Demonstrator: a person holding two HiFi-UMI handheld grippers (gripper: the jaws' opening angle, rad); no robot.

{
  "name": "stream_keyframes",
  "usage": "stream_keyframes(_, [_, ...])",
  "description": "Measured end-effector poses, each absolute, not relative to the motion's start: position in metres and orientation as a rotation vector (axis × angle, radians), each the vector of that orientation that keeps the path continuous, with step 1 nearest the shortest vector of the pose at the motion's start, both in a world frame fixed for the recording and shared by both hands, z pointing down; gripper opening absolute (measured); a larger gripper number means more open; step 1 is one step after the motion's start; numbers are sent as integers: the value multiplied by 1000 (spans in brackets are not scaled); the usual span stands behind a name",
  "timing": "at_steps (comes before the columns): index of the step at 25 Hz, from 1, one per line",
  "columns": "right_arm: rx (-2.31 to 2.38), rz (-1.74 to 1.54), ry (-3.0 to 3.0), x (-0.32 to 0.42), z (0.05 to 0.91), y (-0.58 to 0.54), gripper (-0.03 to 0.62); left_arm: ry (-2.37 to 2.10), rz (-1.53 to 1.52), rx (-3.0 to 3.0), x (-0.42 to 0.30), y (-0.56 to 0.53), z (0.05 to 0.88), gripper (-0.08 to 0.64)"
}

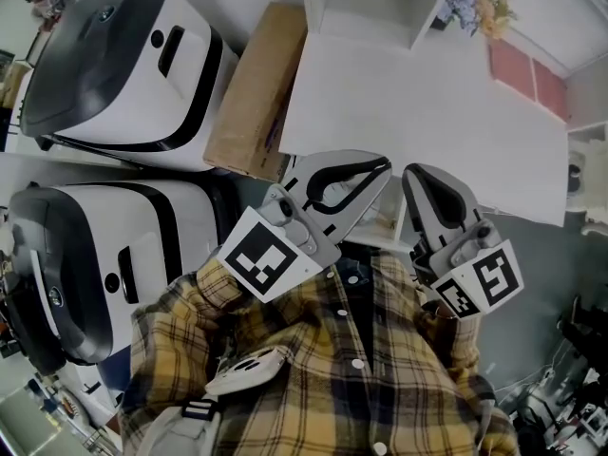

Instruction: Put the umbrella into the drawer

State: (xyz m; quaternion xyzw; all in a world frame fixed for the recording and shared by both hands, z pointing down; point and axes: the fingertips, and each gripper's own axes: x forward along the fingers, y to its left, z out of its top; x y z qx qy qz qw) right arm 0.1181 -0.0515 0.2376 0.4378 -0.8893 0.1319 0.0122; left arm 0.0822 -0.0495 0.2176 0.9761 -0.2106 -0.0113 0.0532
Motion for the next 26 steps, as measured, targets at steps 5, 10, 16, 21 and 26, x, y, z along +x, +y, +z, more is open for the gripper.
stream_keyframes(5, [1373,381,-2760,119,237,-50,17,-617,-32,2943,81,-49,221,25])
stream_keyframes(10, [1372,376,-2759,120,238,-47,17,-620,-51,2920,81,-50,222,25])
stream_keyframes(16, [1338,373,-2768,118,238,-44,17,-617,-34,2919,79,-44,225,25])
stream_keyframes(21, [1324,382,-2773,117,238,-44,16,-613,-8,2910,79,-41,229,25])
stream_keyframes(26, [1314,374,-2780,117,238,-43,16,-574,18,2918,83,-39,232,25])
